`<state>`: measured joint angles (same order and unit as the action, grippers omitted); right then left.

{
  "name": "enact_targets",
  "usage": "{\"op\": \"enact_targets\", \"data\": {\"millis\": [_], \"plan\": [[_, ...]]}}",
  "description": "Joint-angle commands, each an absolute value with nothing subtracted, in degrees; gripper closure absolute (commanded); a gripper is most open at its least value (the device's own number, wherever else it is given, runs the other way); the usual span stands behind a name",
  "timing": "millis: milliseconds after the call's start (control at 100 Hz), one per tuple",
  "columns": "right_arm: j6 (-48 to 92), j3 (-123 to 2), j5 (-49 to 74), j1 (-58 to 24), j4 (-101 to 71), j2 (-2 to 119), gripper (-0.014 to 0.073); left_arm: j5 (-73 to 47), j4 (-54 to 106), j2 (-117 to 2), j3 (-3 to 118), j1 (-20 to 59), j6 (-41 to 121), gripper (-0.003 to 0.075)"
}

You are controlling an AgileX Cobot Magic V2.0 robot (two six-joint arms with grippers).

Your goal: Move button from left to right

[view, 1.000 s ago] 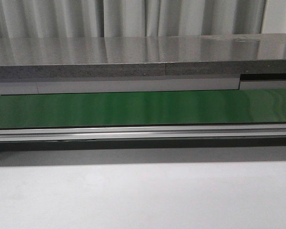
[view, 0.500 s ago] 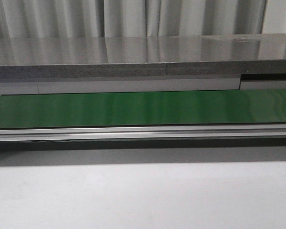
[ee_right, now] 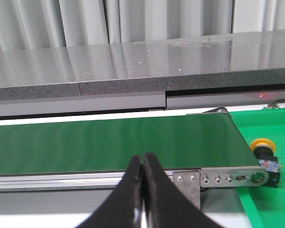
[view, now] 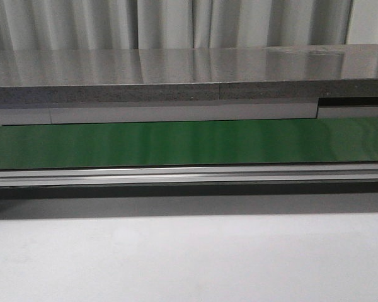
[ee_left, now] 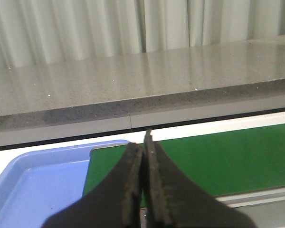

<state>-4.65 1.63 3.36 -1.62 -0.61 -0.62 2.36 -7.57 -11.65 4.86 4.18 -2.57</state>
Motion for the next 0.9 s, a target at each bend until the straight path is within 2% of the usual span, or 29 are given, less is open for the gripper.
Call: {"op": "enact_targets", "data": {"millis": [0, 470, 890], "plan": [[-4.57, 0.74, -0.95, -1.62, 0.0, -1.81, 0.0662, 7.07, -7.52, -9.48, 5.28, 2.9, -3.15, 0.074], [-4.57, 0.74, -0.95, -1.62, 0.0, -1.81, 0.0662, 6.73, -7.05, 2.08, -2.06, 1.65, -5.78, 0.074], [-4.57, 0.74, -0.89, -1.62, 0.0, -1.81, 0.0662, 3.76, -6.85, 1.97, -2.06, 1.65, -5.78, 0.074]]}}
